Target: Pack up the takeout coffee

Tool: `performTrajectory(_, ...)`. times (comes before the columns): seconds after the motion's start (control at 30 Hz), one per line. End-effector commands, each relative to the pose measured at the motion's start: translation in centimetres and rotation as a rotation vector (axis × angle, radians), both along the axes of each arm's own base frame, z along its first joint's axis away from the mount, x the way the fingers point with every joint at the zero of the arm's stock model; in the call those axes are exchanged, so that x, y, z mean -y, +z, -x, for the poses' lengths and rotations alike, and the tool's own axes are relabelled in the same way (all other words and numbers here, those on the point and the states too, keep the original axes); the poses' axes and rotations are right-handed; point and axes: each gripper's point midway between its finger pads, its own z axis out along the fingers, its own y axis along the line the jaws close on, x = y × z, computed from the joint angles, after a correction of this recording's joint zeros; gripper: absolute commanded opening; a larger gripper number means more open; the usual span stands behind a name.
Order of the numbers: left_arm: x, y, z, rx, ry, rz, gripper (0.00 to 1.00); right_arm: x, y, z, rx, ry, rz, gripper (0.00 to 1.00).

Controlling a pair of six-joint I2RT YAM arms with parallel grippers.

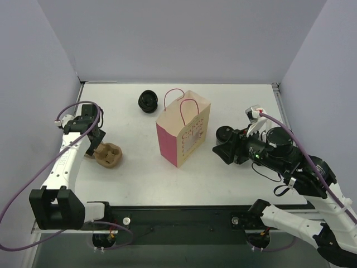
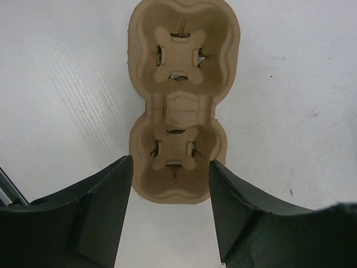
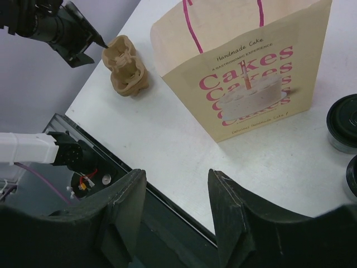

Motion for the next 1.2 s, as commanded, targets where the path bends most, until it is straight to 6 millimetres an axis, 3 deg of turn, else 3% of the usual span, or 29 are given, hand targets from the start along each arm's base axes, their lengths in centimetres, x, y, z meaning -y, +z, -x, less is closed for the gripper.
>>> performTrajectory(0.0, 0.1, -2.6, -1.5, -0.033, -0.043, 0.080, 0.63, -0.3, 1.3, -0.2, -0.014, -0.007, -0.006, 0.48)
performTrajectory(0.07, 0.2, -4.0, -1.8, -0.064, -0.068, 0.109, 0.62, -0.2, 1.2, -0.5, -0.010, -0.015, 0.016, 0.48)
performTrajectory(0.2, 0.5, -4.0, -3.6, -0.027, -0.130, 0.107, 0.62, -0.2, 1.0, -1.1, -0.013, -0.034, 0.048, 0.48)
performTrajectory(0.47, -0.2, -5.5, -4.3, -0.053, -0.098, 0.112, 0.59, -0.7, 0.2, -1.5, -0.029, -0.022, 0.080, 0.48)
performTrajectory(0.73, -1.0, -6.5, -4.2, -0.106, -0.044, 0.096, 0.57, -0.9, 1.7, -2.5, 0.015, -0.015, 0.117, 0.49)
performTrajectory(1.17, -1.8, -8.1, -3.4, -0.185, -0.023, 0.067, 0.56, -1.2, 1.2, -3.7, 0.038, -0.006, 0.188, 0.49)
